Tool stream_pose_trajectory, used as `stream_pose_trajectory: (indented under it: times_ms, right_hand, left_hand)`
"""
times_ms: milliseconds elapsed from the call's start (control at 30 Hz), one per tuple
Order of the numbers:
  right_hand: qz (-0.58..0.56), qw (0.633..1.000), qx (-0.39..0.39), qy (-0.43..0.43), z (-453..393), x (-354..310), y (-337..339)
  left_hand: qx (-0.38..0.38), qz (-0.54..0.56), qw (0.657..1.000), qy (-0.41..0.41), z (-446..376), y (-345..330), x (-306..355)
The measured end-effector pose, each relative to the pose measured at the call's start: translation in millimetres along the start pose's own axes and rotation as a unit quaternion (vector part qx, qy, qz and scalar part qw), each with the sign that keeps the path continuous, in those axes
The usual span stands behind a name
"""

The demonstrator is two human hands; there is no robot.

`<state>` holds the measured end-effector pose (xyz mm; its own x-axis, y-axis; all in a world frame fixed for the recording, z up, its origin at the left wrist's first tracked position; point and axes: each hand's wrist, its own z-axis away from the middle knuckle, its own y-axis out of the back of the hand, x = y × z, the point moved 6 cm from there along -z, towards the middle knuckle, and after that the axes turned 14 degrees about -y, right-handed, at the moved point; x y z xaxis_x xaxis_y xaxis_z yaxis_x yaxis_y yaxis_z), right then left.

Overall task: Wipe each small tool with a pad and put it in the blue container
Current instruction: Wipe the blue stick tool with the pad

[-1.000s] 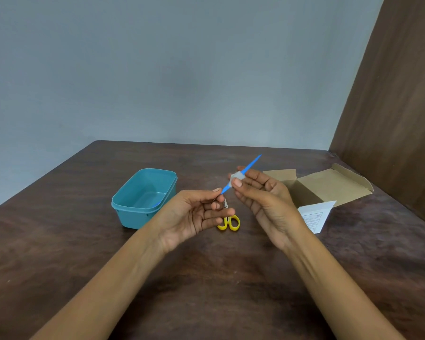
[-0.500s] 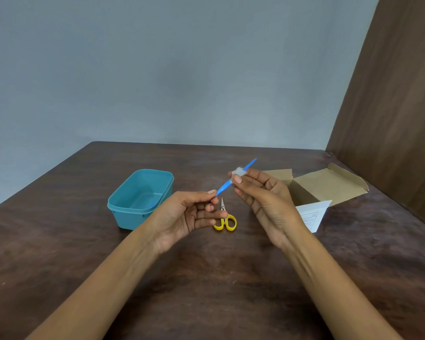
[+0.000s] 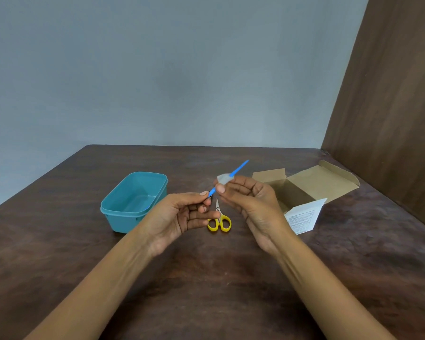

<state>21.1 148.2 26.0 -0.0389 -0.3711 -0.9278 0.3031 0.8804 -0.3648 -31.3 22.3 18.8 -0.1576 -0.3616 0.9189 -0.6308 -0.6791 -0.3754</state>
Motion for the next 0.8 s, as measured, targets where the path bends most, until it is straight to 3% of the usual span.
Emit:
stream_pose_trajectory:
  times_ms: [167,500,800]
  right_hand:
    - [0.019,1.000,-0.012,-0.004,2,1,-5]
    - [-0.123,0.992,0.019,0.016,-1,-15,13]
    - [-0.022,0.998,-0.024,-0.055,-1,13,-9]
  left_hand:
    - [-0.013,-0.026,1.000,-0.007,0,-2,2]
    - [0.002,-0.002,1.000,0.001,-1,2,2]
    - [0.002,-0.018,1.000,-0.010,-1,1,2]
